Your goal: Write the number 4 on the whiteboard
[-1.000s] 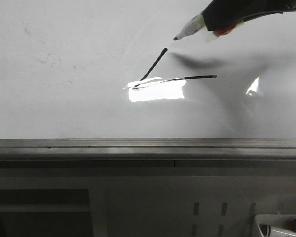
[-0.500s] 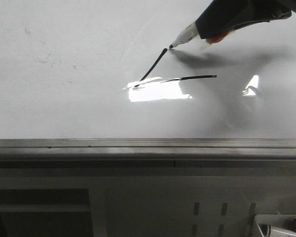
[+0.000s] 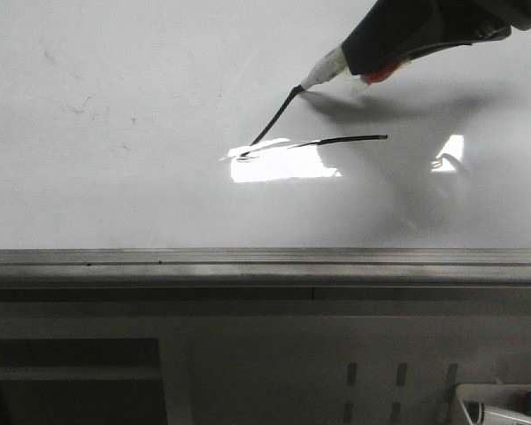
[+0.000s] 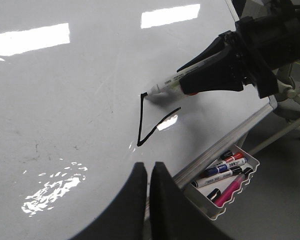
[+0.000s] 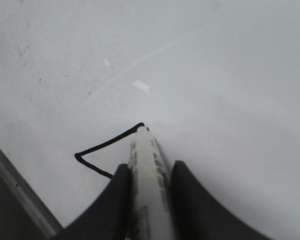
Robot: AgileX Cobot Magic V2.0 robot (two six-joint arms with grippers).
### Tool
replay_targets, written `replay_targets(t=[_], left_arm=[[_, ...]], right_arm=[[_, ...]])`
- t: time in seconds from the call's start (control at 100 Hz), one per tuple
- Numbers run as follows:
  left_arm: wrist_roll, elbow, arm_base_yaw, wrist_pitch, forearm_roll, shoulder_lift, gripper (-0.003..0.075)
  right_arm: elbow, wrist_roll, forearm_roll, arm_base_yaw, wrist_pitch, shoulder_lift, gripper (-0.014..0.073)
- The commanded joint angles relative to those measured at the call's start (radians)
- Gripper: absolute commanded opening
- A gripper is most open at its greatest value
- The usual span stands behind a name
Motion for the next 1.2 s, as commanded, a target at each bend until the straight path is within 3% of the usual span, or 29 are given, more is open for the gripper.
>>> replay_targets(t=[0.0, 0.52, 1.09, 1.19], left_arm=[[0.002, -0.026, 0.002, -0.012, -0.053, 0.0, -0.002], [0.002, -0.026, 0.002, -0.012, -0.056, 0.0, -0.002], [0.002, -0.026, 0.002, -0.012, -0.056, 0.0, -0.002], [0.002, -0.026, 0.002, -0.009, -0.058, 0.0, -0.002]], right_arm=[[-0.029, -0.009, -0.001, -0.004, -0.036, -0.008, -0.0053], [0.116, 0.039, 0.035, 0.02, 0.026, -0.012, -0.0043], [0.122, 0.039, 0.039, 0.054, -0.028, -0.012, -0.0043], [0.106, 0.039, 0.039, 0.06, 0.032, -0.055, -0.0043]])
